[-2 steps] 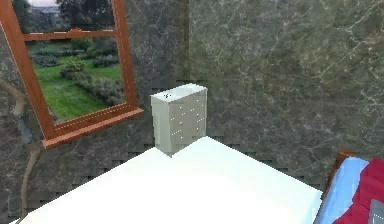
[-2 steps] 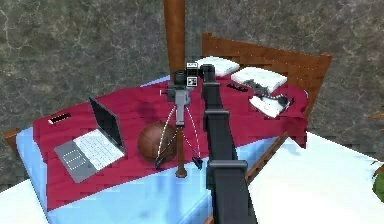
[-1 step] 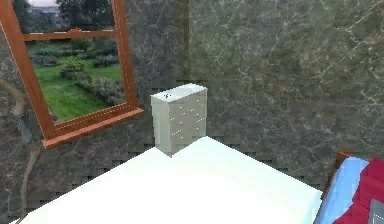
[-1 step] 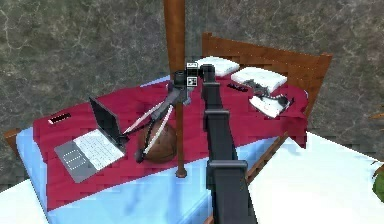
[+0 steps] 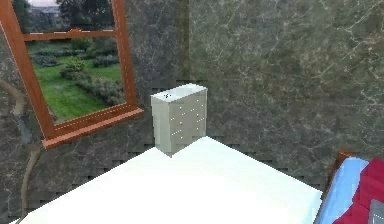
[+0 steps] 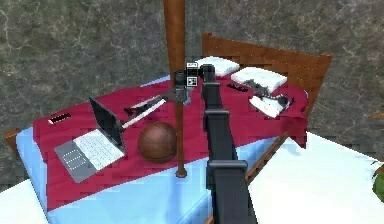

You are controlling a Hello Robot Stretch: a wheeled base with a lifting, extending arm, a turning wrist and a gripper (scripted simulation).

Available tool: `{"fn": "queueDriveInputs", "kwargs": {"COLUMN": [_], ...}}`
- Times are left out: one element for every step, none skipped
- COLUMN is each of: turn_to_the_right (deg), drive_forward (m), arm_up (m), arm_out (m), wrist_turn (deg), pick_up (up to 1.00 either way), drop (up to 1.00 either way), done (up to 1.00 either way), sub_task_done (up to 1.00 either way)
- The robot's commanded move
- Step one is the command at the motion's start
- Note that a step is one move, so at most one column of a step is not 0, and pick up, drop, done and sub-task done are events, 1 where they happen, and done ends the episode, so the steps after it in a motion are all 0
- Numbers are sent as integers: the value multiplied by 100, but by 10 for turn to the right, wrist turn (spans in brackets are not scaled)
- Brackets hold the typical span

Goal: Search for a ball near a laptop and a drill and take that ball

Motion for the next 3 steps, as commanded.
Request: {"fn": "queueDriveInputs", "kwargs": {"turn_to_the_right": [0,0,0], "drive_forward": [0,0,0], "arm_up": [0,0,-30], "arm_out": [0,0,0], "wrist_turn": [450,30,0], "pick_up": [0,0,0], "drop": [0,0,0], "done": [0,0,0], "sub_task_done": [0,0,0]}}
